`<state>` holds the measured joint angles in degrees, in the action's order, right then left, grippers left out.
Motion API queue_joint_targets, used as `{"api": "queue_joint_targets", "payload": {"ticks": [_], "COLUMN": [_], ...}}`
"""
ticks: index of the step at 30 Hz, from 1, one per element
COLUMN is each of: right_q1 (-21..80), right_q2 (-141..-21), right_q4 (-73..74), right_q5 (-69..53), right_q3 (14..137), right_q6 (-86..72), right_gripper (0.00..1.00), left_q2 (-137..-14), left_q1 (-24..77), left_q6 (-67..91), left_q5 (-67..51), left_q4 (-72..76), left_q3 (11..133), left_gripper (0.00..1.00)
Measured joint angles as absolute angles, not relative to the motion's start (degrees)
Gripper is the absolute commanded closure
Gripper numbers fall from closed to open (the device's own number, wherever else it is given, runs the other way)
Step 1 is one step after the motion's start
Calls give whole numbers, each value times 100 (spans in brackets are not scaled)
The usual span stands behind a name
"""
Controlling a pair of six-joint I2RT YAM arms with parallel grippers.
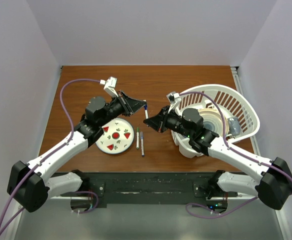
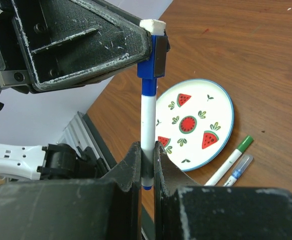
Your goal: Insert the pens into the pen caps
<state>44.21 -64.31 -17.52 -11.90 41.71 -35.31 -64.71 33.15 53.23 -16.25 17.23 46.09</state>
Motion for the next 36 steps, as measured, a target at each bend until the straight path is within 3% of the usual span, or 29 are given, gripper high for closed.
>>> {"api": "queue_joint_targets", "payload": {"ticks": [14,30,36], "right_q1": [4429,4427,4351], "right_q2": [-6445,-7537,-7782], "right_q4": [-1433,-493,-388], "right_q5": [-1253,-1354,-1594], "right_q3": [4222,5614,5824], "right_q6": [-2659,-1743,-1758], "right_gripper": [100,100,100], "left_q2": [-6458,-6246,-6202], "left_q1": [3242,3151,3151], "left_q6": [5518,4875,4399], "left_q5": [-1977,-1450,-1299], "left_q4": [3035,3533,2622], "left_q3": [3780,3468,3955], "left_gripper": [100,100,100]}}
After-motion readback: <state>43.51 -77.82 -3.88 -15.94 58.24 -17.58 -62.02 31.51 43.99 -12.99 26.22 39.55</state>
